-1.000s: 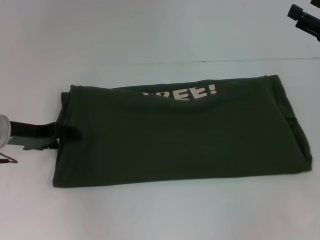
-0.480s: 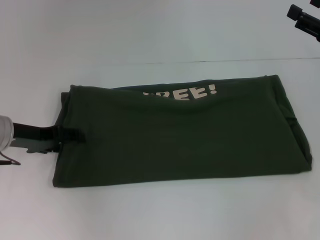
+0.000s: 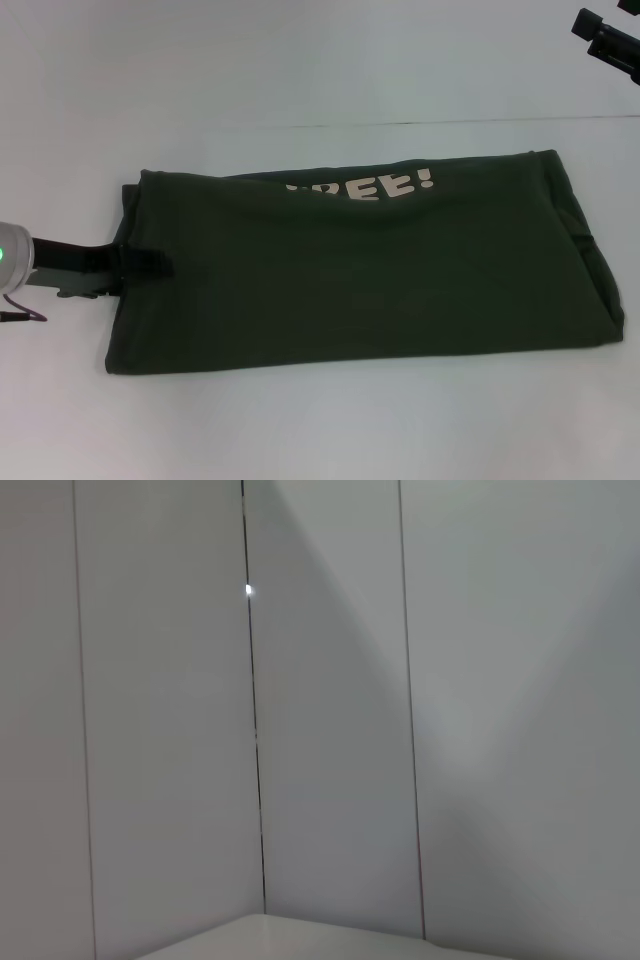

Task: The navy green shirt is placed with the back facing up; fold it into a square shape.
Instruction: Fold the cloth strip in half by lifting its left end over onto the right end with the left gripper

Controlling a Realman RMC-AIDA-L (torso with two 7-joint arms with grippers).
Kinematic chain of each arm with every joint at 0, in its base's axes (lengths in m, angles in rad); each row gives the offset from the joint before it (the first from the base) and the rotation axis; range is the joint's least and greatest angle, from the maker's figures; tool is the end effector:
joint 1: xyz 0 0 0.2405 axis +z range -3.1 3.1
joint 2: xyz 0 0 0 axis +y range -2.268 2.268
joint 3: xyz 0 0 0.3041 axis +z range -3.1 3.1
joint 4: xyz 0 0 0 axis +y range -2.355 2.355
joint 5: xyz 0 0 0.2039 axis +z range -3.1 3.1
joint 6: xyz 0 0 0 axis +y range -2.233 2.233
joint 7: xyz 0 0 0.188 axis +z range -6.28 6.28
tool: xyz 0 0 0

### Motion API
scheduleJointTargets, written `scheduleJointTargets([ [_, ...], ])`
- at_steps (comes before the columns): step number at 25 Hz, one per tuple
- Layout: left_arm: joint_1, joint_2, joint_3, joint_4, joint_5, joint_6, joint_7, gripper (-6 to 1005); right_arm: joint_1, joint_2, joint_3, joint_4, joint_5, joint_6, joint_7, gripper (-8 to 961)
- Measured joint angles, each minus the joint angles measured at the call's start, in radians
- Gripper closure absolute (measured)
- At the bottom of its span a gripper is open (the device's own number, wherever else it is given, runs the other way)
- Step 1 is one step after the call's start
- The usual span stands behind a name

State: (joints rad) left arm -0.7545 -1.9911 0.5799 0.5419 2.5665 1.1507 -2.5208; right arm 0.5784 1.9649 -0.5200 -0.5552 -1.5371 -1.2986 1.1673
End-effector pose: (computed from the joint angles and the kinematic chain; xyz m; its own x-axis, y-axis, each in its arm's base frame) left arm -0.3402 0.4430 -0.0424 0.1202 0.9115 0.3933 0.9751 -0.0340 -0.2191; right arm 0.2861 0.4570 0.0705 0.6675 0.0115 -0.7446 -0.5964 -0.5904 -0.5438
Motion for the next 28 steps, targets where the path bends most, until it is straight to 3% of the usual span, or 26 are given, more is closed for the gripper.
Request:
scheduleJointTargets([
  [28,-0.012,0.009,-0.002,-0.002,0.028,0.027,-0.018,153,0.0,0.003,0.002,-0.013,0.002,-0.004,0.0,127],
])
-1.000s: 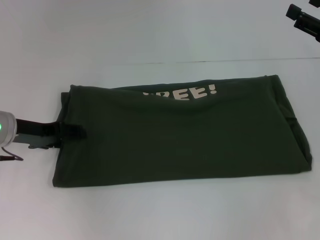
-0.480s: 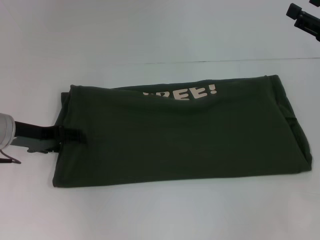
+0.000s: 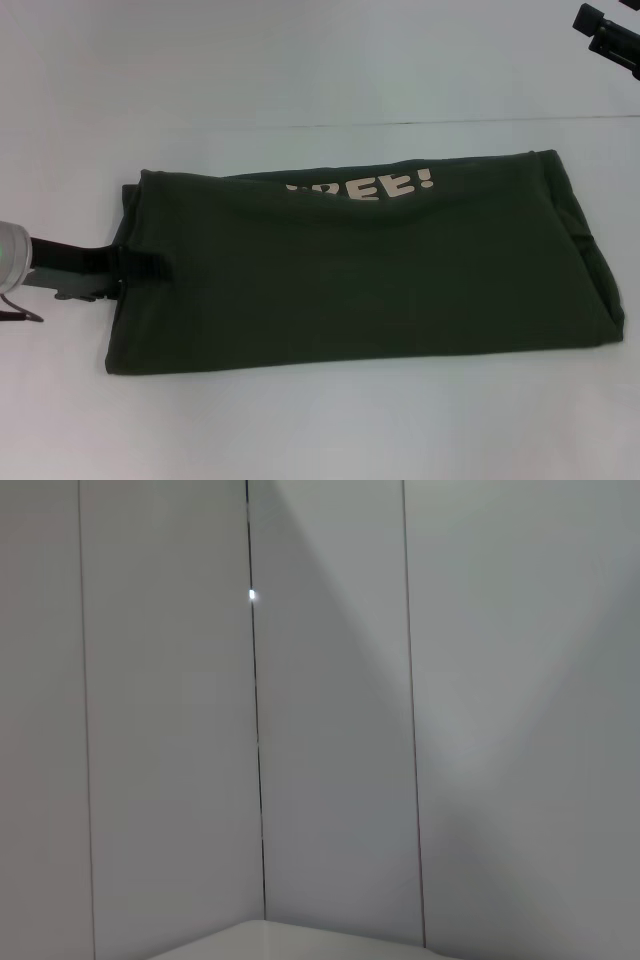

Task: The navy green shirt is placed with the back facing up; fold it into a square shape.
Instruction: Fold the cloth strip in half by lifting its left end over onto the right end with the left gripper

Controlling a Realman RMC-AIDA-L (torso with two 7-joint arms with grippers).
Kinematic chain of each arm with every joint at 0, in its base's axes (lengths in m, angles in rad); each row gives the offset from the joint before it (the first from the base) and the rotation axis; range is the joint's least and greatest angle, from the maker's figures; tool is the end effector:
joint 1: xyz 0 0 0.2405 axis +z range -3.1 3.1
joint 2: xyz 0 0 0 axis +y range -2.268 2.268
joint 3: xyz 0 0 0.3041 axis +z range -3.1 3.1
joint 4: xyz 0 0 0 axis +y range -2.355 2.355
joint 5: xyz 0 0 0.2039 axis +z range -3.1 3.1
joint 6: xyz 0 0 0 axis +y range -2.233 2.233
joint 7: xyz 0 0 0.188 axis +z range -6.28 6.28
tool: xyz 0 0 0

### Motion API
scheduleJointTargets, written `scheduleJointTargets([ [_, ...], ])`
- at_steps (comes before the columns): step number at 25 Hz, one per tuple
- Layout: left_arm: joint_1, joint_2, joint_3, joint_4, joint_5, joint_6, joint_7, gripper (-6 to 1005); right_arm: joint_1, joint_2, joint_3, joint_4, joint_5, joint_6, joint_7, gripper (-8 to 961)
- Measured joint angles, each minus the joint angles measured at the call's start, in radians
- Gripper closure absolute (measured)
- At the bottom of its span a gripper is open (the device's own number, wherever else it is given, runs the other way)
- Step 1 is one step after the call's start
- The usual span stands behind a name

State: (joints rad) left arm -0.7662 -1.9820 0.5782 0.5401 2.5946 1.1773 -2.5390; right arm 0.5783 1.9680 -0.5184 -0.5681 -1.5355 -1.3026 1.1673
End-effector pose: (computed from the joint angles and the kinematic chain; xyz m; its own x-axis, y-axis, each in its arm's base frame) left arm -0.3389 0.4422 -0.0401 0.1174 0.9228 0.3671 0.9734 -0.0337 -0.2265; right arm 0.2837 0.4571 0.0723 0.6692 0.0229 -0.7427 -0.5898 -0.5917 -0.5496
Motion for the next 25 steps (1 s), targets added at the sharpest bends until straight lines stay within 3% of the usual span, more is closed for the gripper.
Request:
scheduleJointTargets([
  [25,0.001,0.0,0.002,-0.003,0.001,0.012,-0.022,158,-0.002,0.001,0.0,0.001,0.0,-0.001,0.0,127],
])
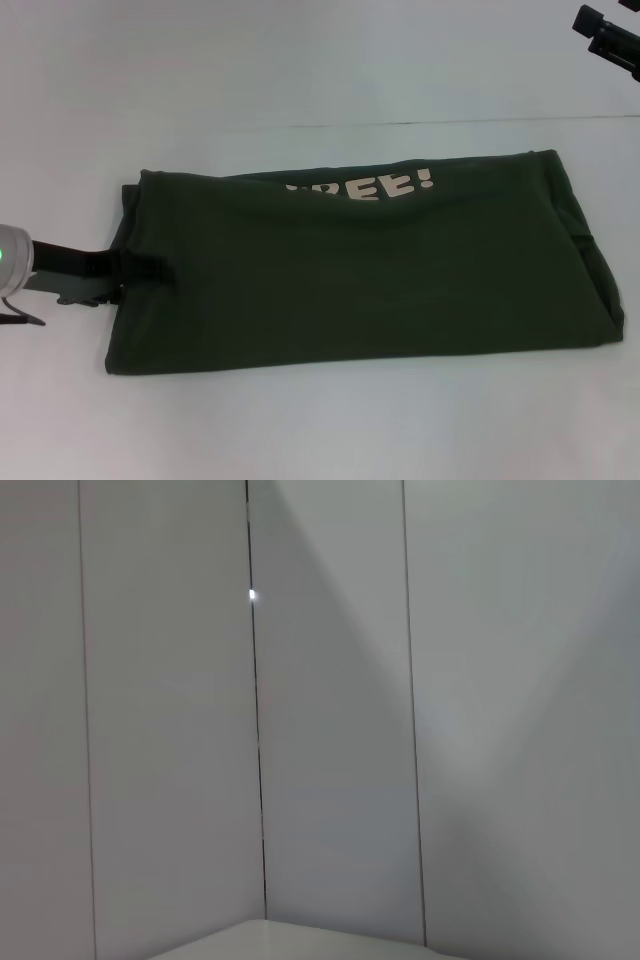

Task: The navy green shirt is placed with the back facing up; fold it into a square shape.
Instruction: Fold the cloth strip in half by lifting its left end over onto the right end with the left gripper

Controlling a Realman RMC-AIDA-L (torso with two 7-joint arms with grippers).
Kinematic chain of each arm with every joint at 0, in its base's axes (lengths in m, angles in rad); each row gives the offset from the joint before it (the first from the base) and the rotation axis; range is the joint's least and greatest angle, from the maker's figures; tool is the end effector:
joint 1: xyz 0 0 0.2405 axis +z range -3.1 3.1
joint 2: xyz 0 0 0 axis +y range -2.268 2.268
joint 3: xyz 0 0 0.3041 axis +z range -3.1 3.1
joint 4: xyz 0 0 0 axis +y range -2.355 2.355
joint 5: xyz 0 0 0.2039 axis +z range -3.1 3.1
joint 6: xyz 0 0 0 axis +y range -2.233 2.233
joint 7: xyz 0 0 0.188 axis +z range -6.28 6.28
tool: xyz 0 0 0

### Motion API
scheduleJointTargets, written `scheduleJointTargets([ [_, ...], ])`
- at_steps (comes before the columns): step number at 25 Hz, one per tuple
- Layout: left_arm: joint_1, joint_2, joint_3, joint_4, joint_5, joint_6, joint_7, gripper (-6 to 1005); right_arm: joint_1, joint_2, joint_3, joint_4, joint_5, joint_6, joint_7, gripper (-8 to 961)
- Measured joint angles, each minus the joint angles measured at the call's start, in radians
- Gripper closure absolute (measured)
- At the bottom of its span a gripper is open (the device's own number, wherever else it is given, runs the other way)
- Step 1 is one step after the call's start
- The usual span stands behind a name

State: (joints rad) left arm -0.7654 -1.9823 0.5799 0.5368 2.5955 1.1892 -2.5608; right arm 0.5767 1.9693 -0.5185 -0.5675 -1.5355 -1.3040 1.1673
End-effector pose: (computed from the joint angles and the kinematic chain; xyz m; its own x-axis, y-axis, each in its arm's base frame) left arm -0.3385 0.4394 -0.0421 0.0926 0.9287 0.3590 0.9770 -0.0152 -0.2126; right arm 0.2841 0.4563 0.0715 0.6680 0.0213 -0.7439 -0.5910 -0.5923 -0.5476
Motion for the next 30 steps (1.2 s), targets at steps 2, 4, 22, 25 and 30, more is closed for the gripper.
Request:
scheduleJointTargets([
  [2,0.001,0.0,0.0,0.0,0.0,-0.001,0.0,162,0.0,0.0,0.0,0.0,0.0,0.0,0.0,127],
  [4,0.001,0.0,0.0,0.0,0.0,-0.002,0.0,167,0.0,0.0,0.0,0.0,0.0,0.0,0.0,127],
  [22,-0.002,-0.004,0.023,0.001,-0.001,-0.013,0.003,207,0.002,0.0,0.0,0.0,0.0,-0.007,0.0,128],
  [25,-0.002,-0.005,0.025,0.0,0.0,-0.014,0.003,214,0.002,0.0,0.0,0.0,0.0,-0.008,0.0,128],
  [30,-0.003,-0.006,0.025,0.0,0.0,-0.016,0.002,293,0.002,0.0,0.0,0.0,0.0,-0.009,0.0,128],
])
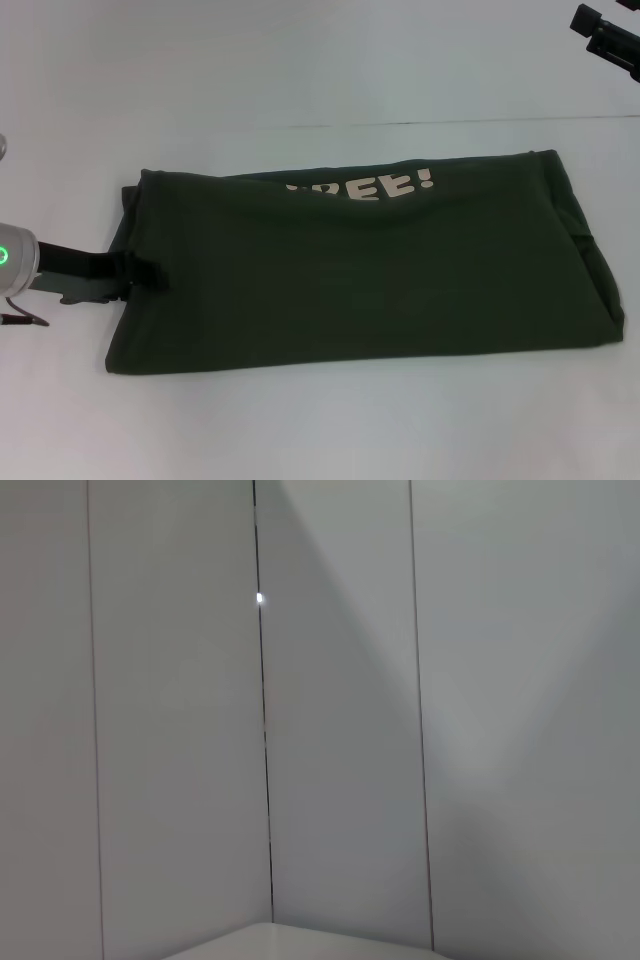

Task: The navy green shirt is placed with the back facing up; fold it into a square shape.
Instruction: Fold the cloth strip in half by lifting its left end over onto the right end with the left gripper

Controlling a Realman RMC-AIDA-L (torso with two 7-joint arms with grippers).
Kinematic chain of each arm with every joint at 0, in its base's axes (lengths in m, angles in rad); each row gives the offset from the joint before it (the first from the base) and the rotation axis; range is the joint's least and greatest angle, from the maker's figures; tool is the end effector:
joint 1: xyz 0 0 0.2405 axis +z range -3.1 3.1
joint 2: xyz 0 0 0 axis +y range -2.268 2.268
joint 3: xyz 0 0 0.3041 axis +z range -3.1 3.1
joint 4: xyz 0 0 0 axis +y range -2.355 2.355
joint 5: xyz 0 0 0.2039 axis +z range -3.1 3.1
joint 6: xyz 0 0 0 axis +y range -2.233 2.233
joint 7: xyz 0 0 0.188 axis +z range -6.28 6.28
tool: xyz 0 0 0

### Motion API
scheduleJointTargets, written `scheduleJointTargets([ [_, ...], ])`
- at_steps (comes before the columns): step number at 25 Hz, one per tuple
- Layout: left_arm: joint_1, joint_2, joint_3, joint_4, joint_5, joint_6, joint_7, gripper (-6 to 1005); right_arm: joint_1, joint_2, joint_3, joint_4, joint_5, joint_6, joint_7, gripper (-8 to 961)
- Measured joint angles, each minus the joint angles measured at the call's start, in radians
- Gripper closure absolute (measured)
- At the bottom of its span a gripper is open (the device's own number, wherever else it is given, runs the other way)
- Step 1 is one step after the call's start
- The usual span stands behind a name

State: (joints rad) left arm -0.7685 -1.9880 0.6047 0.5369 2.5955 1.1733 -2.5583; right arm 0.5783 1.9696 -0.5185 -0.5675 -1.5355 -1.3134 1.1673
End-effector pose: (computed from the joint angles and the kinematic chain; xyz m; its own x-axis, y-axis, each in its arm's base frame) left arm -0.3373 0.4404 -0.0459 0.1140 0.9296 0.3505 0.9721 -0.0316 -0.2323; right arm 0.2819 0.4558 0.0710 0.6660 0.0252 -0.7455 -0.5863 -0.6003 -0.5440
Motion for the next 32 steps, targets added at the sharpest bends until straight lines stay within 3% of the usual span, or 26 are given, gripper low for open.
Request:
scheduleJointTargets([
  [4,0.0,0.0,0.001,0.0,0.0,0.0,0.0,438,0.0,0.0,0.0,0.0,0.0,-0.001,0.0,128],
  [12,0.0,0.0,0.001,0.0,0.0,-0.004,0.005,494,0.0,0.002,0.0,0.0,0.0,-0.001,0.0,127],
  [17,0.0,0.0,0.001,0.0,0.0,-0.006,0.006,679,0.0,0.005,0.002,0.0,0.0,-0.001,0.0,127],
  [32,-0.002,0.002,0.001,0.0,0.0,-0.006,0.009,687,0.0,0.009,0.0,0.0,0.0,-0.001,0.0,127],
])
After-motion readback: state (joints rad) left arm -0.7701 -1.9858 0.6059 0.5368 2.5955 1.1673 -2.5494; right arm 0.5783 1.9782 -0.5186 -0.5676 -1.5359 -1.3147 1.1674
